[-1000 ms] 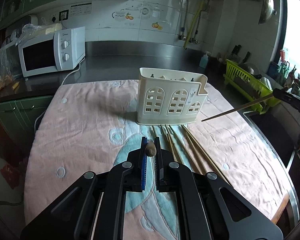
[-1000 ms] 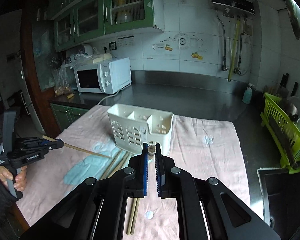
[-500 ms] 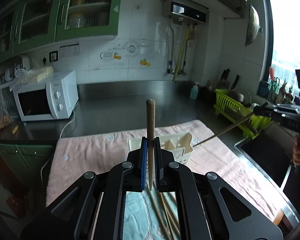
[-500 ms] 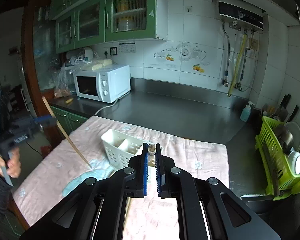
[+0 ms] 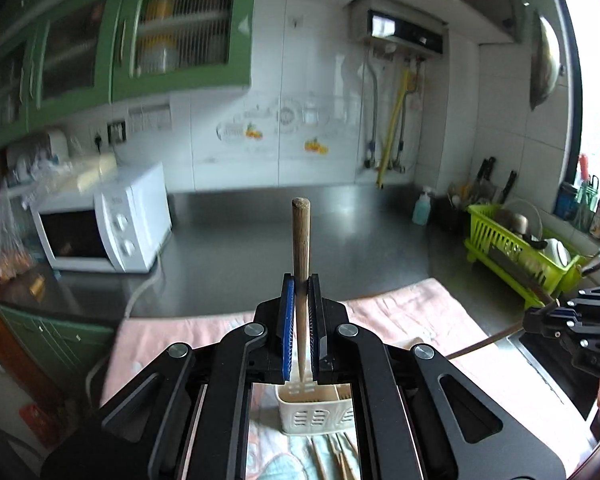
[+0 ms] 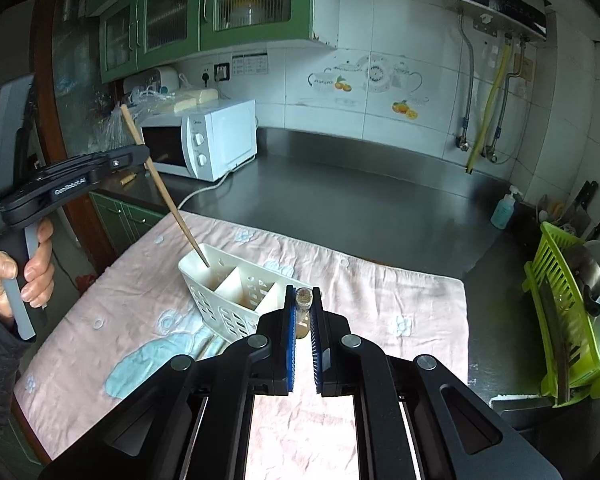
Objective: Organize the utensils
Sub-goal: 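Open the left gripper over the holder while the right gripper opens too, then move both open grippers back down to the loose chopsticks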
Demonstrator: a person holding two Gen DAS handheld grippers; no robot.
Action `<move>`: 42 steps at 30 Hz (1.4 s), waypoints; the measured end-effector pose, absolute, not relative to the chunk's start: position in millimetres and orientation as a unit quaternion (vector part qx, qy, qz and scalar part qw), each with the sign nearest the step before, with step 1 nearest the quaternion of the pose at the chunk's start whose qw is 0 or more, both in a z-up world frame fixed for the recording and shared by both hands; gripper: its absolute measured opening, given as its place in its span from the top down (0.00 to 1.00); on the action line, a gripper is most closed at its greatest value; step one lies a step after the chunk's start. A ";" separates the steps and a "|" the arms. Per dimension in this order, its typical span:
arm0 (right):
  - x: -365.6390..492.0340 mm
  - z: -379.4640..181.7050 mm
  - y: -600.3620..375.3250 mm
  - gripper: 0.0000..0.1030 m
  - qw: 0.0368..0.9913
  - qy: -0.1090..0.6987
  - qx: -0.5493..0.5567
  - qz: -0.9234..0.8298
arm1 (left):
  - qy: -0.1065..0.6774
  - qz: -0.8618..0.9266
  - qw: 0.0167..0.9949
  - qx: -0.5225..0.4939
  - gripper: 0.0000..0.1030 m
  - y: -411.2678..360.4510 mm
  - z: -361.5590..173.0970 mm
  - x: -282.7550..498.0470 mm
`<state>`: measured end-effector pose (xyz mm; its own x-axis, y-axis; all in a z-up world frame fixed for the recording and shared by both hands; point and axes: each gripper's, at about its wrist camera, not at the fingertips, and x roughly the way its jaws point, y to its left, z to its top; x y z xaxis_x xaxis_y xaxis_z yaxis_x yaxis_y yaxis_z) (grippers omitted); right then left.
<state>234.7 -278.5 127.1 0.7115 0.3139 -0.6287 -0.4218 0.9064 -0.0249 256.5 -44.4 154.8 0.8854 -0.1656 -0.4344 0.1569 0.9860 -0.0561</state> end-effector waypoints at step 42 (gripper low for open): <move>97.5 -19.6 -277.2 0.68 0.911 0.357 -0.040 0.202 | 0.321 -0.094 0.942 -0.006 0.68 -26.2 12.5 93.2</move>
